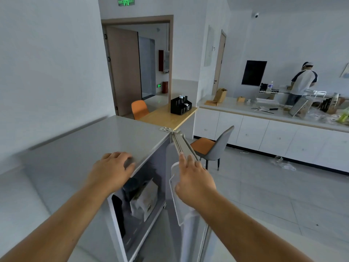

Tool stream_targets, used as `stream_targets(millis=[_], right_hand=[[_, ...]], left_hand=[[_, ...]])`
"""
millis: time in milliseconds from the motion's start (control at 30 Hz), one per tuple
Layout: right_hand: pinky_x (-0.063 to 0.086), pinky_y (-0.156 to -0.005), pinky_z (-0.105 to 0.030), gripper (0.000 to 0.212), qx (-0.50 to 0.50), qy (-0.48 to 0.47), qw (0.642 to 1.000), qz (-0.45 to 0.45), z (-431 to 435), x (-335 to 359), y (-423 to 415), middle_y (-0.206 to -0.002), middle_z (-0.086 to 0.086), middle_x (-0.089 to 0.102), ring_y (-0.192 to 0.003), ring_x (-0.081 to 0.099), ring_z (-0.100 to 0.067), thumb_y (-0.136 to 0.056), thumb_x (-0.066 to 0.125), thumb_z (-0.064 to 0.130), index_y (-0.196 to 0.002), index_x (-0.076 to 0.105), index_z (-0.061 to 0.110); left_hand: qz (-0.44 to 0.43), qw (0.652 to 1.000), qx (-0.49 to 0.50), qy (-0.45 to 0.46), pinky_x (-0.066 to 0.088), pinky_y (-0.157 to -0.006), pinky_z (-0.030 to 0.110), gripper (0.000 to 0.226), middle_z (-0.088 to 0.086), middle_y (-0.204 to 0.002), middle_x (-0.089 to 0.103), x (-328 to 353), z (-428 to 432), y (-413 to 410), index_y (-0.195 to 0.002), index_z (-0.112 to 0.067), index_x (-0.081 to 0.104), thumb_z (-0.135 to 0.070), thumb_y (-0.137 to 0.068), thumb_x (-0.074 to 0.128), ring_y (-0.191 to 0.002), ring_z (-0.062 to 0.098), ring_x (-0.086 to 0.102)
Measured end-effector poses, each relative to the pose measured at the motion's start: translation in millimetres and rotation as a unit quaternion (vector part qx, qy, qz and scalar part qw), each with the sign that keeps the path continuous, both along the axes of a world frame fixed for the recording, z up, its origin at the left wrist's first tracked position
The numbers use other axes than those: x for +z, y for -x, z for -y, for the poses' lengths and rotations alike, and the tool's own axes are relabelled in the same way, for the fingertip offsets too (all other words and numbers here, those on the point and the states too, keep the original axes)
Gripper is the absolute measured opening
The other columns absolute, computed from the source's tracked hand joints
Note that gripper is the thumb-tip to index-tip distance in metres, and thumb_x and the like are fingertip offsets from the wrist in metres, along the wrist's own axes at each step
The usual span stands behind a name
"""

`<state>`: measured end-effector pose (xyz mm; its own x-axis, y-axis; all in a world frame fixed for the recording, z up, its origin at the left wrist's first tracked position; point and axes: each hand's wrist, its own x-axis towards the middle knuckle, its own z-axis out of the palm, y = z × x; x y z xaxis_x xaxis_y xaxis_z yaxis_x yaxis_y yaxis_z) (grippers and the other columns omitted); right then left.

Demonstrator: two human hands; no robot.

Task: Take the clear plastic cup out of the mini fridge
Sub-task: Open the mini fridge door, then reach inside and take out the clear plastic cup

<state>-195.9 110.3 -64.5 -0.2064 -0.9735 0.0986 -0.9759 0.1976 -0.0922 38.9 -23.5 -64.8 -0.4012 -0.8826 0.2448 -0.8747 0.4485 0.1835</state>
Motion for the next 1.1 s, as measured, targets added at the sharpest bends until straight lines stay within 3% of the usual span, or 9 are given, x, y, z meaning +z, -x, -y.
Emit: stream_targets(millis=[33, 133, 233, 300, 467, 633, 767, 900, 1100], right_hand=[[0.047, -0.109, -0.047, 0.083, -0.021, 0.008, 1.000, 0.019, 0.0, 1.9, 5.4, -0.160, -0.020, 0.035, -0.141, 0.042, -0.037, -0.097, 0.054, 0.035, -0.163, 0.009, 0.010], [0.058, -0.087, -0.040, 0.054, -0.063, 0.017, 0.998, -0.009, 2.7, 7.3, 17.2, -0.134, -0.015, 0.060, -0.115, 0.061, -0.030, -0.094, 0.059, 0.020, -0.144, 0.046, 0.005], [0.057, -0.084, -0.037, 0.044, -0.087, -0.005, 0.994, -0.065, 4.9, 10.1, 26.1, -0.121, -0.012, 0.066, -0.105, 0.065, -0.028, -0.090, 0.066, 0.011, -0.133, 0.059, 0.005], [0.052, -0.094, -0.038, 0.046, -0.099, -0.018, 0.989, -0.107, 5.4, 9.4, 35.2, -0.123, -0.012, 0.065, -0.111, 0.061, -0.028, -0.090, 0.067, 0.011, -0.134, 0.059, 0.006], [0.045, -0.103, -0.039, 0.057, -0.158, -0.034, 0.974, -0.157, 2.8, 2.8, 69.4, -0.136, -0.015, 0.058, -0.121, 0.052, -0.031, -0.089, 0.065, 0.014, -0.143, 0.046, 0.005], [0.044, -0.108, -0.042, 0.068, -0.177, -0.029, 0.980, -0.084, 7.9, 5.1, 112.3, -0.146, -0.011, 0.051, -0.128, 0.049, -0.032, -0.083, 0.062, 0.009, -0.148, 0.042, 0.012], [0.031, -0.121, -0.047, 0.075, -0.186, -0.042, 0.981, -0.044, 13.0, 7.5, 134.5, -0.160, -0.008, 0.038, -0.144, 0.039, -0.032, -0.087, 0.059, 0.018, -0.157, 0.031, 0.014], [0.030, -0.120, -0.052, 0.080, -0.202, -0.058, 0.977, -0.036, 22.6, 11.5, 142.8, -0.163, -0.005, 0.034, -0.148, 0.034, -0.029, -0.086, 0.060, 0.026, -0.158, 0.027, 0.014], [0.038, -0.114, -0.057, 0.078, -0.216, -0.068, 0.973, -0.051, 37.6, 13.2, 147.9, -0.149, -0.003, 0.046, -0.140, 0.043, -0.029, -0.086, 0.064, 0.036, -0.154, 0.031, 0.016]], left_hand=[[0.001, 1.000, -0.005, -0.002, 0.051, -0.100, 0.045, 0.044, -0.003, -0.143, 0.060, -0.2, 1.2, 0.0, -0.138, -0.033, 0.053, -0.055, -0.102, 0.040, -0.130, 0.025, 0.051], [0.010, 1.000, -0.003, -0.005, 0.050, -0.096, 0.043, 0.040, -0.004, -0.140, 0.061, -1.1, 5.4, 1.1, -0.132, -0.034, 0.055, -0.054, -0.101, 0.041, -0.126, 0.024, 0.053], [-0.002, 1.000, 0.003, -0.005, 0.052, -0.089, 0.041, 0.033, -0.002, -0.130, 0.063, 0.2, 9.8, 8.0, -0.122, -0.032, 0.056, -0.052, -0.097, 0.045, -0.115, 0.023, 0.054], [-0.005, 1.000, -0.006, -0.004, 0.049, -0.088, 0.040, 0.035, -0.003, -0.131, 0.063, -0.5, 12.5, 13.5, -0.123, -0.032, 0.055, -0.052, -0.095, 0.048, -0.115, 0.023, 0.054], [0.004, 1.000, -0.021, -0.008, 0.041, -0.108, 0.044, 0.050, -0.008, -0.153, 0.052, -3.1, 19.2, 18.5, -0.144, -0.038, 0.048, -0.051, -0.096, 0.051, -0.137, 0.025, 0.047], [0.012, 1.000, -0.019, -0.005, 0.041, -0.111, 0.044, 0.052, -0.010, -0.154, 0.051, -6.3, 22.9, 18.0, -0.147, -0.040, 0.044, -0.053, -0.096, 0.047, -0.139, 0.024, 0.045], [0.013, 1.000, -0.022, -0.009, 0.040, -0.112, 0.045, 0.054, -0.008, -0.155, 0.051, -3.8, 21.1, 19.1, -0.148, -0.039, 0.045, -0.054, -0.096, 0.048, -0.139, 0.024, 0.046], [0.012, 0.999, -0.031, -0.019, 0.039, -0.114, 0.045, 0.061, -0.006, -0.153, 0.053, -1.1, 20.0, 18.3, -0.148, -0.035, 0.046, -0.057, -0.091, 0.052, -0.138, 0.024, 0.046], [0.001, 0.999, -0.035, -0.024, 0.040, -0.111, 0.045, 0.064, -0.004, -0.146, 0.058, -2.4, 21.4, 15.8, -0.143, -0.032, 0.051, -0.061, -0.086, 0.046, -0.134, 0.025, 0.048]])
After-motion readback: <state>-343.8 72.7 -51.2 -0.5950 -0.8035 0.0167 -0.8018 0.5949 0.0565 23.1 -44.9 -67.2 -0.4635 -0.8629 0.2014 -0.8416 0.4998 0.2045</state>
